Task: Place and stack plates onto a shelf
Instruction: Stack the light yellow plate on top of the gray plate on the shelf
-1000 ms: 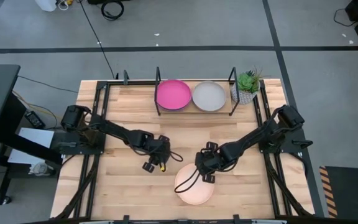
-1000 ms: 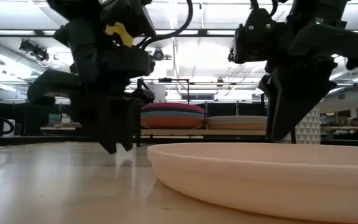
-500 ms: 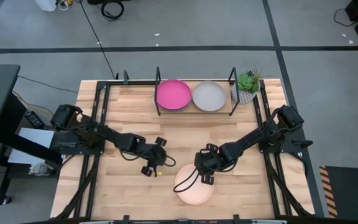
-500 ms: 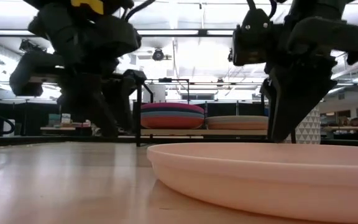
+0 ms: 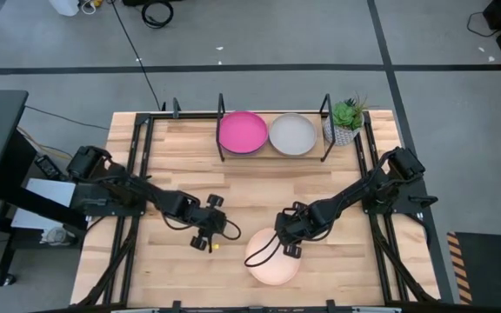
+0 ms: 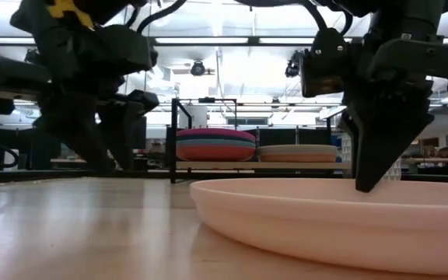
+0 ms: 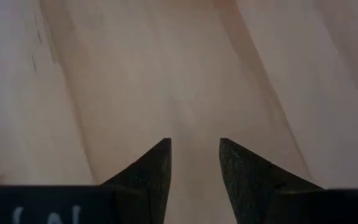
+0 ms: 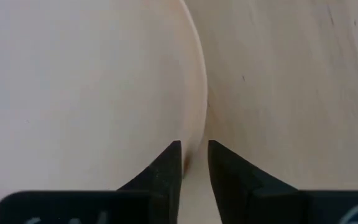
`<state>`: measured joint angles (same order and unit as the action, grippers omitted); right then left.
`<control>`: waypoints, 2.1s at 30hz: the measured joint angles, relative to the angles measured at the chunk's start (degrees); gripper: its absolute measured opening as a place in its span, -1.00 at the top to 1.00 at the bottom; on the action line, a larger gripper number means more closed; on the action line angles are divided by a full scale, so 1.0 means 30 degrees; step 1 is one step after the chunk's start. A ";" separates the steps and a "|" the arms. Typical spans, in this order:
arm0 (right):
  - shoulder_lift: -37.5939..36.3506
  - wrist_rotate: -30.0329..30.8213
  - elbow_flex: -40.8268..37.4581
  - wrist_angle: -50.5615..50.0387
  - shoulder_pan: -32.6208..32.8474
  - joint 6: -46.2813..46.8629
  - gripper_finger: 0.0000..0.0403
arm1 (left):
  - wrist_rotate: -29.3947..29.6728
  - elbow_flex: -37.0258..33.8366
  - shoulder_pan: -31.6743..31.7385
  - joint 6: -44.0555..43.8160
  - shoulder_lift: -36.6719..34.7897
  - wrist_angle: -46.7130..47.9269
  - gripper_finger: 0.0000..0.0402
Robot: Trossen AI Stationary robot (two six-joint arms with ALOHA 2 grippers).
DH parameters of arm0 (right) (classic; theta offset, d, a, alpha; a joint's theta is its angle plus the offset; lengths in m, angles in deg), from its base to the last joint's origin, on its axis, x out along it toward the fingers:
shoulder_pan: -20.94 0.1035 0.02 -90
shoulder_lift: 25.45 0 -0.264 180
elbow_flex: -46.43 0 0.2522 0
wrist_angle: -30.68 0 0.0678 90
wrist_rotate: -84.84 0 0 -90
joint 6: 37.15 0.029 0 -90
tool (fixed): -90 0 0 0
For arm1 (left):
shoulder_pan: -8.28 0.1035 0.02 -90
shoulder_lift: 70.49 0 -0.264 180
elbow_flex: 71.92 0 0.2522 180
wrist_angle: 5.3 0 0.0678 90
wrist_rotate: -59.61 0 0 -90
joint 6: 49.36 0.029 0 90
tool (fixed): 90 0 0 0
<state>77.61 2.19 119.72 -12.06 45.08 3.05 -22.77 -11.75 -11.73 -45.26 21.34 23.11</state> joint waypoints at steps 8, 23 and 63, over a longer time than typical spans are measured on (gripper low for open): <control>-0.0073 0.0022 0.0016 -0.1722 -0.0082 0.0952 0.93 | 0.0993 -0.0007 -0.0958 -0.1239 -0.0813 0.1330 0.29; -0.0705 0.0889 0.2355 -0.5617 -0.2047 -0.3975 0.94 | 0.1770 0.0024 -0.1124 -0.0544 -0.1851 -0.0586 0.29; -0.0411 -0.1377 1.3224 -1.0502 -2.1354 -2.3803 0.93 | 0.2419 0.0022 -0.0852 -0.3160 -0.1814 -0.4269 0.29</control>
<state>76.38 -1.94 159.39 -43.56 -18.98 -68.36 -15.51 -11.68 -14.28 -54.74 15.90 10.31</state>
